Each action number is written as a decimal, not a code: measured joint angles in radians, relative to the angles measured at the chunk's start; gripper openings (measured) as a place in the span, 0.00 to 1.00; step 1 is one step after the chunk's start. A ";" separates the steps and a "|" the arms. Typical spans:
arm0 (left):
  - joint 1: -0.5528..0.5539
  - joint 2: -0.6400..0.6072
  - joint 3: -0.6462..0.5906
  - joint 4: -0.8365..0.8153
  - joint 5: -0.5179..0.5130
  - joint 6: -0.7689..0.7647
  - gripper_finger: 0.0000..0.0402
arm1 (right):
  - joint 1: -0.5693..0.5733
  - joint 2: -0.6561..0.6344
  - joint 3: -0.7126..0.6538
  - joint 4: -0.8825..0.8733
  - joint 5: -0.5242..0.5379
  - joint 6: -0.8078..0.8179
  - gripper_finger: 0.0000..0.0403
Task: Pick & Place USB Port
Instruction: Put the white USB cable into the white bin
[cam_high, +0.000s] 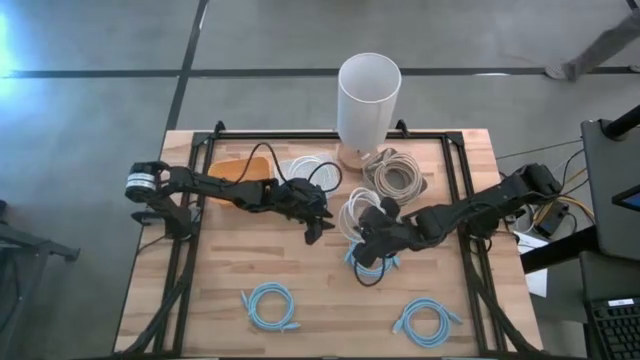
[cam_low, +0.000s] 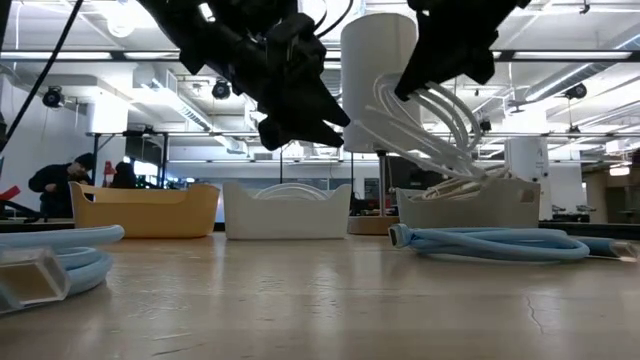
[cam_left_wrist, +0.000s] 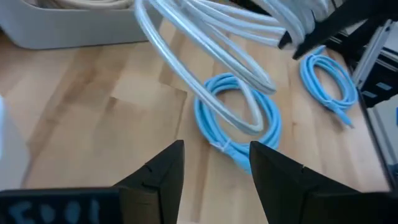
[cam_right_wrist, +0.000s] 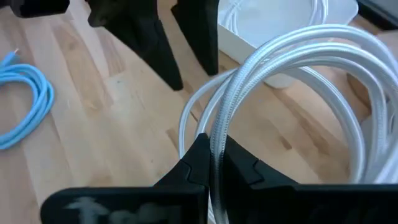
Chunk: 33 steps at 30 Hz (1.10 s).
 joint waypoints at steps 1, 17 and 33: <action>-0.005 0.000 0.000 0.002 0.000 -0.004 0.44 | 0.000 0.000 0.006 -0.002 0.001 -0.016 0.03; -0.013 0.000 -0.016 0.156 0.009 -0.022 0.44 | 0.002 0.003 0.009 0.020 0.032 -0.041 0.03; -0.007 0.001 -0.016 0.299 0.105 -0.058 0.44 | 0.002 0.003 0.010 0.111 0.019 -0.113 0.03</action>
